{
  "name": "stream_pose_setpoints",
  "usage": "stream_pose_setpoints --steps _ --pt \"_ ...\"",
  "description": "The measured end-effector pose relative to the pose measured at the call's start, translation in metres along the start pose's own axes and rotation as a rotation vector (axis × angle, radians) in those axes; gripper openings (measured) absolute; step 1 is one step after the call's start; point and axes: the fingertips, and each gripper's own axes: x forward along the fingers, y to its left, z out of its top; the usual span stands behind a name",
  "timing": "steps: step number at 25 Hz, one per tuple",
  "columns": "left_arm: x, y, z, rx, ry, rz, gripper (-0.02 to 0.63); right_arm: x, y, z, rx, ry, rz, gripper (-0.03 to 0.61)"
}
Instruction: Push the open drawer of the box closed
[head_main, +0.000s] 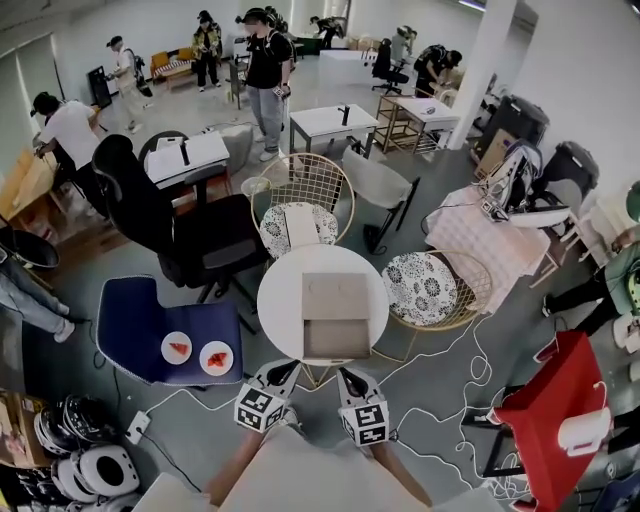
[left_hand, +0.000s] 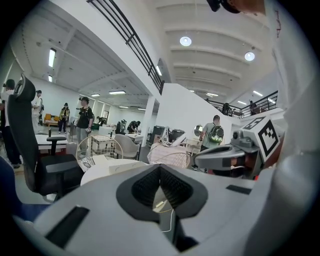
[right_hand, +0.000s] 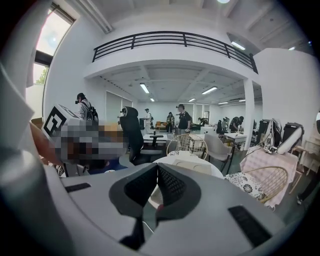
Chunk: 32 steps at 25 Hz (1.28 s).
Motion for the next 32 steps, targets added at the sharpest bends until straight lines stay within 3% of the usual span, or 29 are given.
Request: stream_pose_setpoints --steps 12,18,32 --pt "0.056 0.071 0.039 0.086 -0.001 -0.085 0.012 0.076 -0.031 0.036 0.024 -0.015 -0.081 0.017" --pt "0.075 0.075 0.035 0.079 0.021 -0.096 0.012 0.086 -0.051 0.033 0.043 -0.008 -0.096 0.015" --pt "0.114 0.072 0.027 0.051 0.095 -0.047 0.011 0.091 -0.095 0.033 0.052 0.009 -0.042 0.017"
